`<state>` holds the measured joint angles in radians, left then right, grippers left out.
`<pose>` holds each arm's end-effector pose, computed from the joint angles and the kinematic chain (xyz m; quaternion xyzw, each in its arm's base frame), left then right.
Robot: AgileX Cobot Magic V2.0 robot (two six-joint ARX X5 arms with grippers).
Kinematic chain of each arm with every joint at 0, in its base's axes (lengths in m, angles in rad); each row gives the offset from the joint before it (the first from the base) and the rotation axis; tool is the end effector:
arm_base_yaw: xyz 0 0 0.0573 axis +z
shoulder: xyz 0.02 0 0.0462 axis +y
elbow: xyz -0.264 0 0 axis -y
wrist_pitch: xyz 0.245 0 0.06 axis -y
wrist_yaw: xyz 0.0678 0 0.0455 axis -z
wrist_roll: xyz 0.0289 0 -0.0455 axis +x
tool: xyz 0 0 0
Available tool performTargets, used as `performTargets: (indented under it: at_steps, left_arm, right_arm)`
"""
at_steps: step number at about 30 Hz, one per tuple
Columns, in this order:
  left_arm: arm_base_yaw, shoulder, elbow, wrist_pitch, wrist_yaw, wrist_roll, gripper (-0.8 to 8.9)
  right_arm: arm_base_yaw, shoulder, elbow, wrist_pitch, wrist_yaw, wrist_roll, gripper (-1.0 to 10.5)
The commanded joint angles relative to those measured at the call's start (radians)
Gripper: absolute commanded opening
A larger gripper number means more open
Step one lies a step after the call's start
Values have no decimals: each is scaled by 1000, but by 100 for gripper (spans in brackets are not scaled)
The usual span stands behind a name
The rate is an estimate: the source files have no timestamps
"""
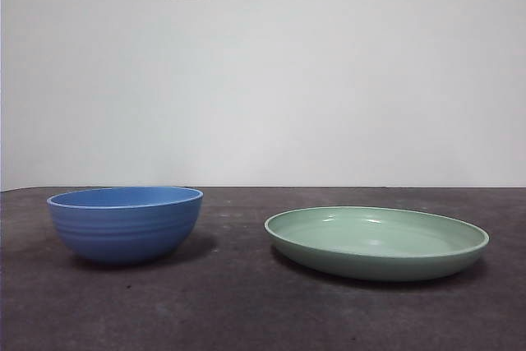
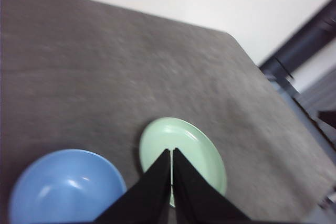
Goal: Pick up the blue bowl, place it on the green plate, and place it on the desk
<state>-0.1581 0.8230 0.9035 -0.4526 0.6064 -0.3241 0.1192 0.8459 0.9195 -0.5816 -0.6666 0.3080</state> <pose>0.1605 -0.0423 0.3433 -0.1877 0.2371 -0.3327 0.8932 0.1607 0.0372 0.3349 0.2043 0.2959 0.3291 0.8732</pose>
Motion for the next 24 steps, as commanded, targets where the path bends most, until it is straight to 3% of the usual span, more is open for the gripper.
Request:
performTargets:
  at_steps: [1,7,16,18,19,22,24]
  left_arm:
    - [-18,22,26,-5,18,22,9]
    - [-42,27,26,-5,18,59,10]
    - [-58,27,26,-3,18,106,38]
    - [-59,27,26,-3,18,113,53]
    - [-59,27,26,-3,18,114,91]
    - [-60,27,26,-2,18,128,390]
    - [-63,27,26,0,17,138,614]
  right_arm:
    - [15,28,40,-35,-18,-89,14]
    - [23,29,43,-64,-18,-137,14]
    - [23,29,43,-39,-11,-142,17]
    - [23,29,43,-39,-5,-142,90]
    - [23,29,43,-39,3,-141,163]
    - [23,29,43,-41,24,-136,526]
    - [23,29,43,-40,29,-137,617]
